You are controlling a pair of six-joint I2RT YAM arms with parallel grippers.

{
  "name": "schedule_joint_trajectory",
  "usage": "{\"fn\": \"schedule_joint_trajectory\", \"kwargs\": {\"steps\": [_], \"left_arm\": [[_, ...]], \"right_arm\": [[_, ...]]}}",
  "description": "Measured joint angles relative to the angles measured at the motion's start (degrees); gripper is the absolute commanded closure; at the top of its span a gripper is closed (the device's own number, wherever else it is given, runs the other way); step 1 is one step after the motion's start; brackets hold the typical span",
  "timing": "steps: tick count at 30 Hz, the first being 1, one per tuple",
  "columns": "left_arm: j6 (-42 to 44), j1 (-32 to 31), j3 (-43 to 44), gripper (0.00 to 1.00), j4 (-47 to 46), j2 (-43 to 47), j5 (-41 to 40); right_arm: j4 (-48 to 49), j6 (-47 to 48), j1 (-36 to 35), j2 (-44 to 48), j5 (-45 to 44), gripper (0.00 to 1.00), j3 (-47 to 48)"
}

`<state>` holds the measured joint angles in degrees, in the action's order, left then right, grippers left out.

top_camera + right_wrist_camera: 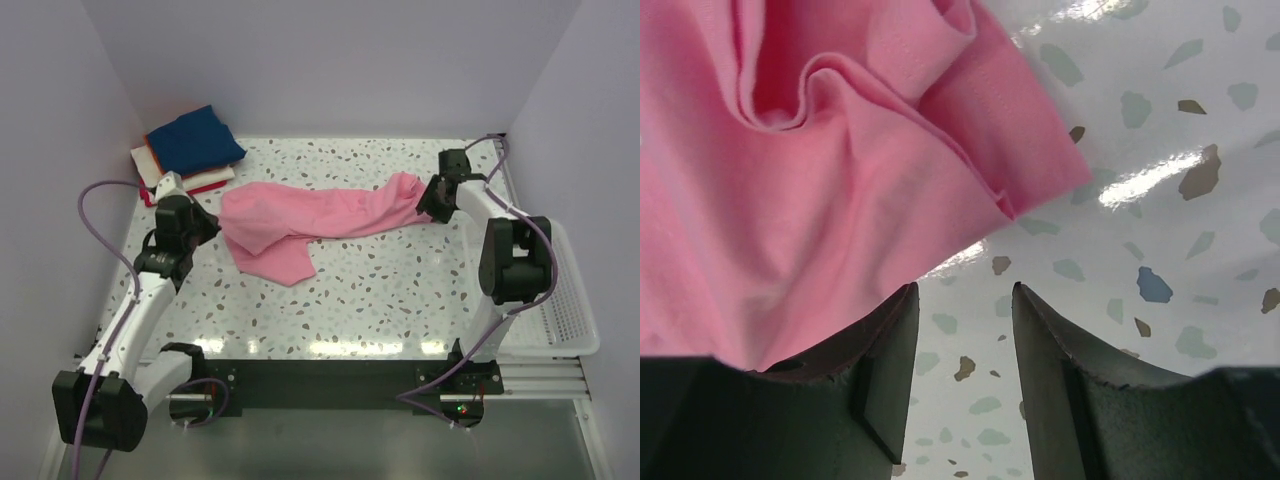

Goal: Fold and stack the t-shirts
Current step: Flatten the tshirt out

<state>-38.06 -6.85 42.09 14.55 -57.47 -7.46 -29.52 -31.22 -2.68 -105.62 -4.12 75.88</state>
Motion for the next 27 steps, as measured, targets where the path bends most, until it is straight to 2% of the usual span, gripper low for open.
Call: {"fn": "schedule_joint_trajectory", "kwargs": {"steps": [16, 23, 27], "left_arm": [[4.61, 10.03, 2.19, 1.00, 6.71, 2.95, 4.55], [4.94, 11.02, 2.29, 1.00, 7.04, 3.06, 6.29], [5.20, 11.28, 2.29, 1.00, 7.04, 3.06, 6.82]], "right_arm": [[1.07, -0.24, 0.42, -5.53, -0.55, 0.56, 0.04], [2.08, -0.87, -0.31, -5.53, 0.46, 0.56, 0.04], [2.14, -1.09, -0.81, -5.53, 0.68, 0.63, 0.17]]}}
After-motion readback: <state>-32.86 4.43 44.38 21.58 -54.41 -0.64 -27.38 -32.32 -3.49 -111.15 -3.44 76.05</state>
